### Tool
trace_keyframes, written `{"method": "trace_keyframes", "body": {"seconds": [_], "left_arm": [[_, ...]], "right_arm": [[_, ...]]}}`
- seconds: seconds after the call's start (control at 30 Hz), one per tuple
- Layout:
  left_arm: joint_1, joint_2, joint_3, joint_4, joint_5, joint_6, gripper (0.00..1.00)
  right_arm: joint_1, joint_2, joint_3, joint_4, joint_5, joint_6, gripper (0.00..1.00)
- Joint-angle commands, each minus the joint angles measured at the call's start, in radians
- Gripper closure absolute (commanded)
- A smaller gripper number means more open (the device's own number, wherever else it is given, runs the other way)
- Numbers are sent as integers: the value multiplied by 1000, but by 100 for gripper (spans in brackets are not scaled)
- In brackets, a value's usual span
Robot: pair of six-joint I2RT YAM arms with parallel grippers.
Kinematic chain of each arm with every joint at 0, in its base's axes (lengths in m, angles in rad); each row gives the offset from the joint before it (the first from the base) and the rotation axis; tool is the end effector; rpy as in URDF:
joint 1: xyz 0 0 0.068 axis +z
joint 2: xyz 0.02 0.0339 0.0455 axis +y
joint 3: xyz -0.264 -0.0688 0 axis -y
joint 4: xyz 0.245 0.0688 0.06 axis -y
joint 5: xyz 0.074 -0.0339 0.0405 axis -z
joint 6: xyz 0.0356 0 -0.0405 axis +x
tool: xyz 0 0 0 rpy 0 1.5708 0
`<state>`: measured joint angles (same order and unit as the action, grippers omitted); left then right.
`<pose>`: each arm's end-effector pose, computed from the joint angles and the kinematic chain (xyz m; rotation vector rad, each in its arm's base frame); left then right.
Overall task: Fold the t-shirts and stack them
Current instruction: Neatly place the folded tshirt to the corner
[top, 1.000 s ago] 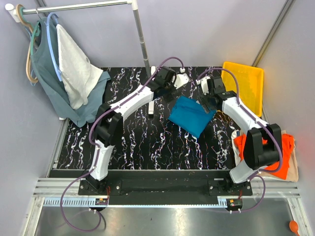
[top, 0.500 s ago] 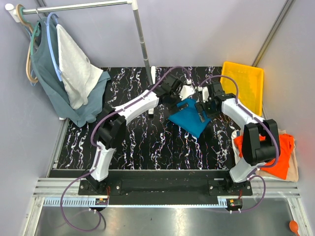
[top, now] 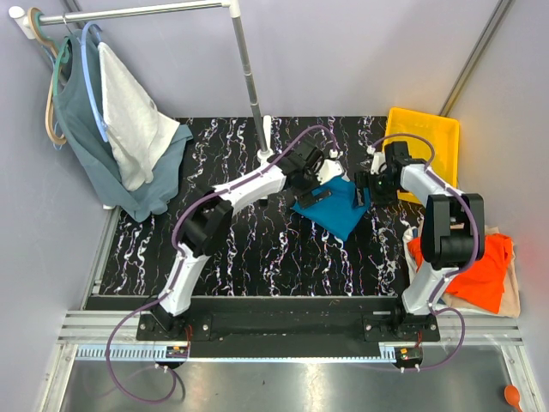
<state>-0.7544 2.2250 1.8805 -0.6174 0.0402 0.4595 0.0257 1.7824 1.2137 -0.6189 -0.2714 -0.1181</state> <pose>0.3591 -0.3395 0.2068 1.4619 2.0771 -0.1678 0.3543 0.0187 0.1898 -0.2679 2.7146 0.3475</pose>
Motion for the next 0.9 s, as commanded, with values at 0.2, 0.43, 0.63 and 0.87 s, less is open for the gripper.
{"method": "trace_keyframes", "body": {"seconds": [0.2,0.43,0.63,0.87], "left_arm": [[1,53,31,61,-16,5,1],[-2,5,-96,102,-8,16,1],[-3,-18,-135,110,3,13,1],[-31,-53,-196,110,15,13,1]], "right_arm": [[-58,103,110,11,-98,14,13],[-63,120,113,13,-84,-11,13],[-63,166,130,19,-123,-3,14],[-63,210,139,24,-152,0,15]]}}
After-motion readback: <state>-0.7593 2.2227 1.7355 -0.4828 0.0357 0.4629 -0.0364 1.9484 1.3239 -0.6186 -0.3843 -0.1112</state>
